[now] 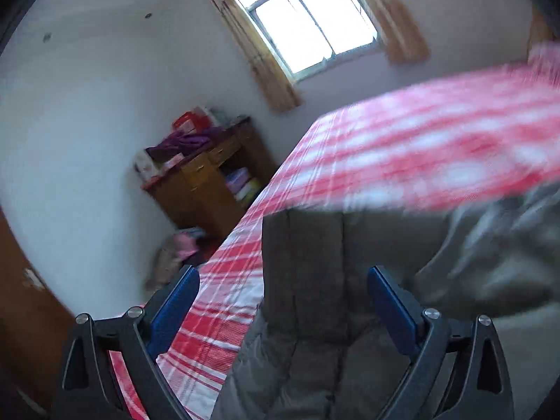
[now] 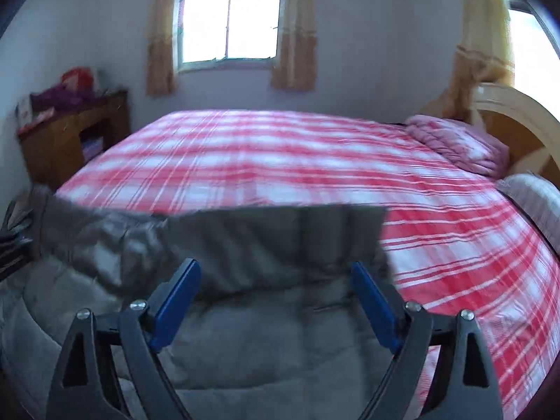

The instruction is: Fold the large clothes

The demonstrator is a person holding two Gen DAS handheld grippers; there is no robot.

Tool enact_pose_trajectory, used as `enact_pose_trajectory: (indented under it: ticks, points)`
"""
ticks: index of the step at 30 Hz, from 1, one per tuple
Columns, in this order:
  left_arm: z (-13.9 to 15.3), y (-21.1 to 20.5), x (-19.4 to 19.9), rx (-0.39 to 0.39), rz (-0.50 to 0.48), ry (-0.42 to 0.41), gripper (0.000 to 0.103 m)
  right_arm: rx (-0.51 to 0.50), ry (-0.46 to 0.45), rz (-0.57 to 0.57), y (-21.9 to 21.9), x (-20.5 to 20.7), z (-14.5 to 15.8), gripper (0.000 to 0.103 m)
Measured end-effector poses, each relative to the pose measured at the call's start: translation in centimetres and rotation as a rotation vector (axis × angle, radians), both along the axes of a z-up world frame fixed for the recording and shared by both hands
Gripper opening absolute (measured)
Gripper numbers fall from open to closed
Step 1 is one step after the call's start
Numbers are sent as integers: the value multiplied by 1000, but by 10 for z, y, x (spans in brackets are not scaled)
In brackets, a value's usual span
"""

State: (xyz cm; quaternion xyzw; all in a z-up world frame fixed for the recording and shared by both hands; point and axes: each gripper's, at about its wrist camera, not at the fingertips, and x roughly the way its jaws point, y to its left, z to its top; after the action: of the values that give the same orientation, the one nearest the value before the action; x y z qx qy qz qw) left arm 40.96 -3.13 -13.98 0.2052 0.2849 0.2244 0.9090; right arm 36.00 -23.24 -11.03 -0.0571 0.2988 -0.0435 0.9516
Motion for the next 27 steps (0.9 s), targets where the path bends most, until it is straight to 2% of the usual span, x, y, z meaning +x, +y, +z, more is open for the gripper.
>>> enact_pose_trajectory:
  ticks: [2, 3, 5, 7, 10, 20, 27]
  points:
    - [-24, 10, 16, 8, 46, 53, 97, -33, 39, 3, 7, 14, -17, 90]
    - [-31, 17, 20, -36, 55, 66, 97, -28, 57, 6, 6, 19, -25, 90]
    - [-35, 23, 23, -94, 58, 63, 97, 1, 78, 7, 2, 28, -41, 90]
    - [-40, 24, 25, -99, 64, 57, 98, 12, 75, 5, -1, 31, -48, 90]
    - [-47, 23, 31, -97, 61, 70, 99, 27, 81, 8, -4, 36, -52, 90]
    - [-60, 32, 43, -186, 58, 160, 102, 72, 134, -4, -12, 45, -62, 91]
    - [-64, 32, 47, -188, 61, 182, 102, 73, 189, -16, -12, 49, -68, 93]
